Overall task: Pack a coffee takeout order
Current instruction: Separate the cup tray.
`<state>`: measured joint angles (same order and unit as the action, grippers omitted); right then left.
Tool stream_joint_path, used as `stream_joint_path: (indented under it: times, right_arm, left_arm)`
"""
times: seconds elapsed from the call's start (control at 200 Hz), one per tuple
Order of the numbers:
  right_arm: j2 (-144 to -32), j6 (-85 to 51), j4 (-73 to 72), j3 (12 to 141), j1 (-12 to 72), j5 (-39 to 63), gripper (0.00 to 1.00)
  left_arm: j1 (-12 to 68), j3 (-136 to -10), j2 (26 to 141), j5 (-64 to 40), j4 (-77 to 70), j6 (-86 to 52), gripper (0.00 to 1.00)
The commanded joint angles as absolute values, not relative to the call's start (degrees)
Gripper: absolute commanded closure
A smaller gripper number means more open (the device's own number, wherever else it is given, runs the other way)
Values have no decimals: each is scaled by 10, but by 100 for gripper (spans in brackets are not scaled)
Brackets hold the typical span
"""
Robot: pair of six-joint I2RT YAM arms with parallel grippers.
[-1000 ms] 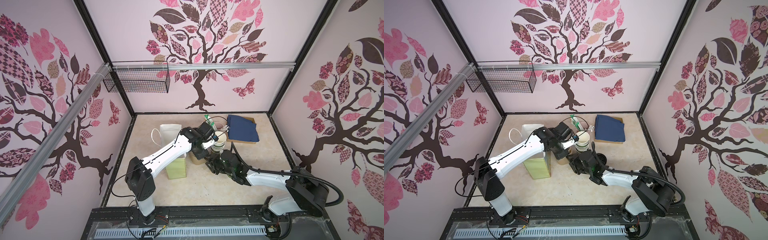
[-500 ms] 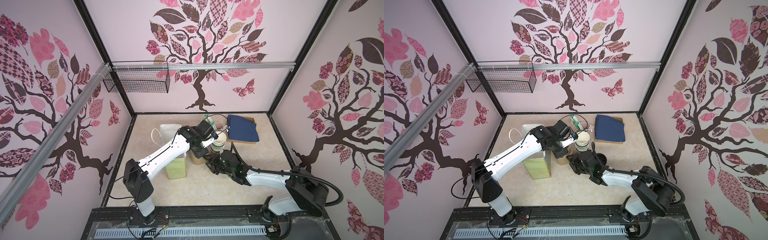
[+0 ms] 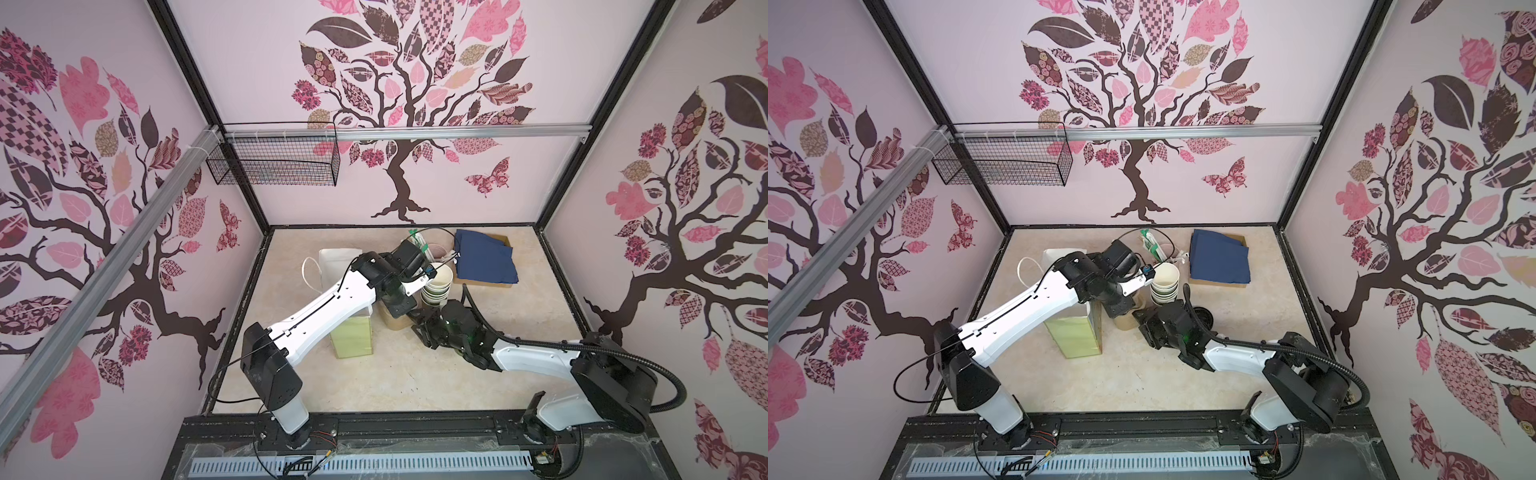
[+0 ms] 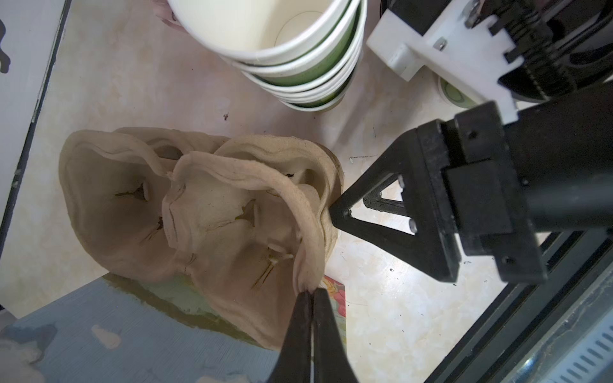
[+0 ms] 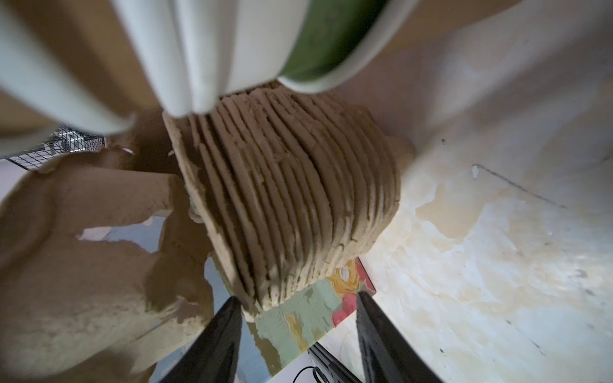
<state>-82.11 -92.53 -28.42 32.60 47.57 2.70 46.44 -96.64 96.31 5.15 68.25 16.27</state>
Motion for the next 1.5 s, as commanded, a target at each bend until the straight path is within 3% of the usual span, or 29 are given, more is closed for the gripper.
stream_joint_path:
  times: [0.0, 0.42, 0.87, 1.496]
  right_arm:
    - [-825, -913, -276, 340, 478, 13, 41]
    - [-751, -893, -258, 321, 487, -41, 36]
    - [-647, -889, -240, 305, 501, -89, 42]
    - [-716, -904, -294, 377, 502, -67, 51]
  left_arm:
    - [471, -988, 955, 73, 678, 169, 100]
    - [473, -976, 954, 107, 657, 182, 100]
    - [473, -968, 954, 99, 651, 185, 100]
    - [474, -953, 937, 66, 656, 198, 100]
